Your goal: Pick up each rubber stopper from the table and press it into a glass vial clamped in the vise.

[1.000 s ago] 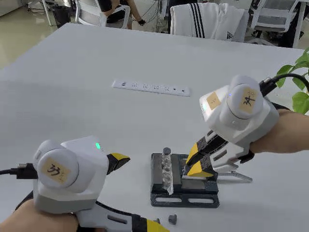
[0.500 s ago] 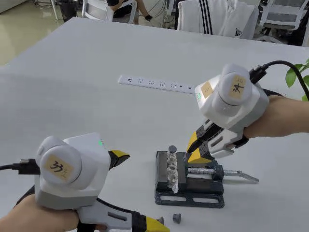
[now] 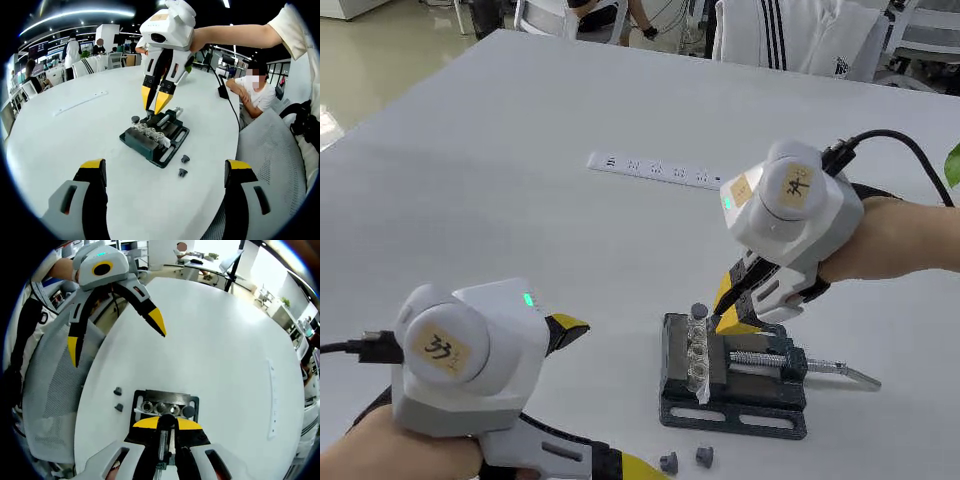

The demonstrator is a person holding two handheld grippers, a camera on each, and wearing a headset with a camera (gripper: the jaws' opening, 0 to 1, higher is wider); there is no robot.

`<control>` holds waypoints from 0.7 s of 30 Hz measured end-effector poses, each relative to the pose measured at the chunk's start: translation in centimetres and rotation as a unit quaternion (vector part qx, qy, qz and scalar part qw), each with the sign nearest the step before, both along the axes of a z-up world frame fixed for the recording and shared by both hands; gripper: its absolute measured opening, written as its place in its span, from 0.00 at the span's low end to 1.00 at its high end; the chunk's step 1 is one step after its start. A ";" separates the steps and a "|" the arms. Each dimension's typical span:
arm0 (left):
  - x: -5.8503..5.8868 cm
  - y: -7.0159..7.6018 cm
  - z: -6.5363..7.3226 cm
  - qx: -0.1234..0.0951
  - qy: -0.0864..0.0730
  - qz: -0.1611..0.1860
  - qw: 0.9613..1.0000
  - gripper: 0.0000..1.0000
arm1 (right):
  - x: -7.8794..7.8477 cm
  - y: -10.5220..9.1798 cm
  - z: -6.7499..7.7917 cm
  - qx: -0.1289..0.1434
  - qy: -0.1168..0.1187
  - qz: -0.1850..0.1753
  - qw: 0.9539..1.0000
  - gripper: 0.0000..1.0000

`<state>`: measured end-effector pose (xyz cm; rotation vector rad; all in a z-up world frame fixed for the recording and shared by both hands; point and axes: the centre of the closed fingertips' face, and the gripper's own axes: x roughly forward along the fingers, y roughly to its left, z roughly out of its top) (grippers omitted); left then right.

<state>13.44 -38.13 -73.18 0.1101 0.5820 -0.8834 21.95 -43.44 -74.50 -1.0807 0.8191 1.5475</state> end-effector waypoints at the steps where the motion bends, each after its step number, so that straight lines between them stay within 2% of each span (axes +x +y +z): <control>1: 0.0 0.0 -0.1 0.001 0.002 0.000 1.000 0.98 | 0.1 0.0 -0.1 -0.001 -0.001 0.001 1.000 0.06; 21: -0.1 0.9 -0.5 -0.004 0.009 0.016 1.000 0.98 | 0.5 0.6 -1.2 -0.022 -0.001 0.021 1.000 0.06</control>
